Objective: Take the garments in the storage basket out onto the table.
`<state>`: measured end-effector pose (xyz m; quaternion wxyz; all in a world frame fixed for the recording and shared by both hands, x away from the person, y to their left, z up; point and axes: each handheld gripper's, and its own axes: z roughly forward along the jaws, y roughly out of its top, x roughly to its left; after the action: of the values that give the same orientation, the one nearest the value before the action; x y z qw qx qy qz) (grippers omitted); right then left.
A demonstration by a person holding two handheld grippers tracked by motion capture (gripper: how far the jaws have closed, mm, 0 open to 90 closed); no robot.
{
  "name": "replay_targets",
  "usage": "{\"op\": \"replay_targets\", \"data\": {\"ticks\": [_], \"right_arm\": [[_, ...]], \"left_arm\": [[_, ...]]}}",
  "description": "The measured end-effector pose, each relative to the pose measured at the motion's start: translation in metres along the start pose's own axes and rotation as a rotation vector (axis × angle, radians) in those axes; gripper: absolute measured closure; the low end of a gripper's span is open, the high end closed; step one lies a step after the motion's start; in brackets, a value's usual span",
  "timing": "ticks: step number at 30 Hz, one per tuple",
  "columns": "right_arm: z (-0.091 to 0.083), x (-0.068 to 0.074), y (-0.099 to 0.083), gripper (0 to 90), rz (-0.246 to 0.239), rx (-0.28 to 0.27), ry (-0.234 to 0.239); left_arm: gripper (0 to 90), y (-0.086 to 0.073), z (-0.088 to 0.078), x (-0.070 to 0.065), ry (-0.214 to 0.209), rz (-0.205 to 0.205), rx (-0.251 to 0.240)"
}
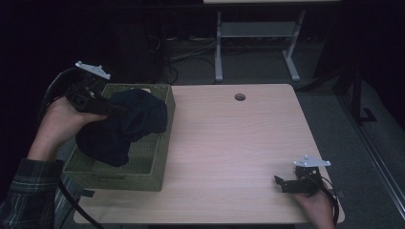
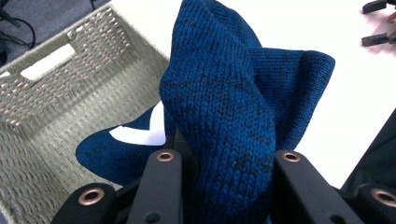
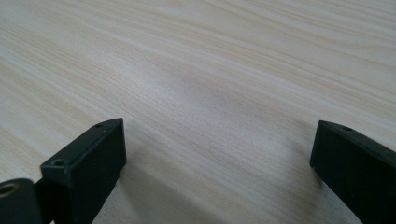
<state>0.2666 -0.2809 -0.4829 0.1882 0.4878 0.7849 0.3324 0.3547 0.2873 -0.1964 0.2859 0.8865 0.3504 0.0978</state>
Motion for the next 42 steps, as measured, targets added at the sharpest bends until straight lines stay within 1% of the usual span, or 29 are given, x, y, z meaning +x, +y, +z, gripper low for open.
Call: {"op": "replay_targets", "data": {"ticks": [6, 7, 9, 16, 20, 30, 33, 35, 37, 42], "right_arm": [[0.000, 0.000, 0.000, 3.3, 0.000, 0.000, 0.000], [0.000, 0.000, 0.000, 3.3, 0.000, 0.000, 0.000], [0.000, 0.000, 0.000, 3.3, 0.000, 0.000, 0.000], [0.000, 0.000, 0.000, 3.3, -0.003, -0.001, 0.000], [0.000, 0.000, 0.000, 3.3, -0.002, 0.000, 0.000], [0.000, -0.001, 0.000, 3.2, 0.003, 0.001, -0.004], [0.000, -0.001, 0.000, 3.0, 0.004, 0.001, -0.004], [0.000, -0.001, 0.000, 3.0, 0.005, 0.002, -0.004], [0.000, -0.001, 0.000, 3.1, 0.005, 0.002, -0.005], [0.000, -0.002, 0.001, 3.2, 0.005, 0.002, -0.003]], "left_arm": [[72.5, 0.011, -0.001, -0.009, -0.008, 0.021, -0.011], [72.5, 0.013, -0.002, -0.010, -0.010, 0.032, -0.010], [72.5, 0.016, -0.002, -0.012, -0.011, 0.034, -0.013], [72.5, 0.030, 0.002, -0.025, -0.044, 0.061, -0.026], [72.4, 0.035, 0.004, -0.029, -0.050, 0.073, -0.028], [72.5, 0.051, 0.015, -0.041, -0.075, 0.097, -0.037], [72.5, 0.057, 0.018, -0.046, -0.079, 0.116, -0.040], [72.5, 0.060, 0.020, -0.050, -0.081, 0.119, -0.042], [72.5, 0.063, 0.024, -0.053, -0.088, 0.131, -0.038], [72.5, 0.071, 0.032, -0.061, -0.104, 0.146, -0.038]]}}
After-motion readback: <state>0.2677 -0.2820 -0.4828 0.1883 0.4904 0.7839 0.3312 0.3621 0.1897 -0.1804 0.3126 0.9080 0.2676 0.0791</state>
